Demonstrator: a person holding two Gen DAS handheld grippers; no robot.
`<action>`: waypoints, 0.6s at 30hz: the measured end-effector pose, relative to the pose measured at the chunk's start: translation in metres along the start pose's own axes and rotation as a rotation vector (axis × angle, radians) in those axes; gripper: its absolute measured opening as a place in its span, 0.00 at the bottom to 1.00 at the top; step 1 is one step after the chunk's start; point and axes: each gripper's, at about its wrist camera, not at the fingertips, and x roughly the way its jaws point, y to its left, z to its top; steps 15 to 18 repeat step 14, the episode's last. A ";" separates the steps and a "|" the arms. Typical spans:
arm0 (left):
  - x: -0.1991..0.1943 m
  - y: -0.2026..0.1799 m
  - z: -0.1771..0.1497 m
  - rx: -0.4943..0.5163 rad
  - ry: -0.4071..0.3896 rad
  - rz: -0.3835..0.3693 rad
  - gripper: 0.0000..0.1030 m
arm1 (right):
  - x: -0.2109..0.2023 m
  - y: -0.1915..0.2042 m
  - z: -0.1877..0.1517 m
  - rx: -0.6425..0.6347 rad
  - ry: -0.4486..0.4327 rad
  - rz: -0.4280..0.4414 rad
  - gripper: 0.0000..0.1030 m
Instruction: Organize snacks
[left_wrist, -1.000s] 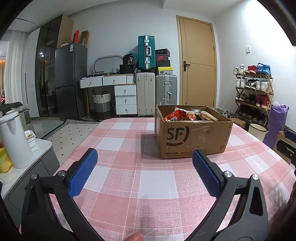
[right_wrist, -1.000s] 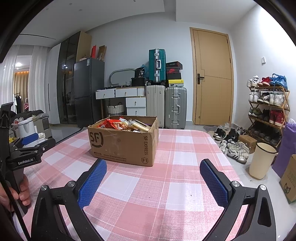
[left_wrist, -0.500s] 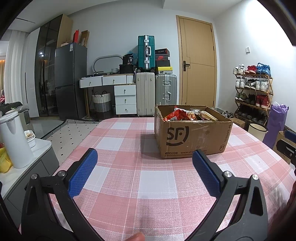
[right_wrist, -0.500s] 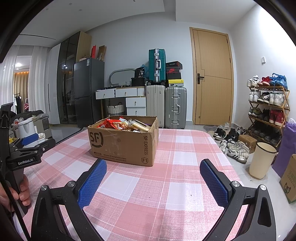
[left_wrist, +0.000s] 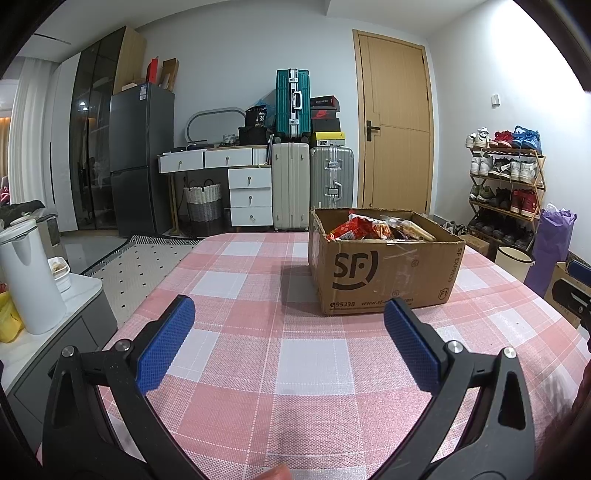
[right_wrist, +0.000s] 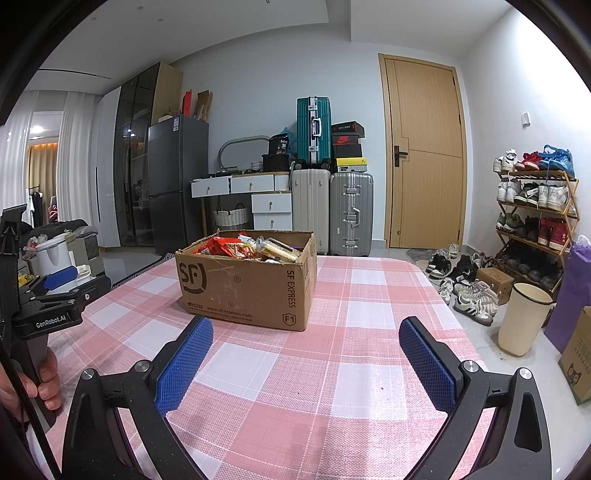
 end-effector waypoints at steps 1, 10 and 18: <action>0.000 0.000 -0.001 0.000 0.001 0.001 0.99 | 0.000 0.000 0.000 0.000 0.000 0.000 0.99; 0.002 0.000 0.005 -0.004 0.003 -0.007 0.99 | 0.000 0.000 0.000 0.000 0.000 0.000 0.99; 0.009 -0.006 0.007 -0.002 -0.003 -0.003 0.99 | 0.001 0.000 0.000 0.000 0.000 0.000 0.99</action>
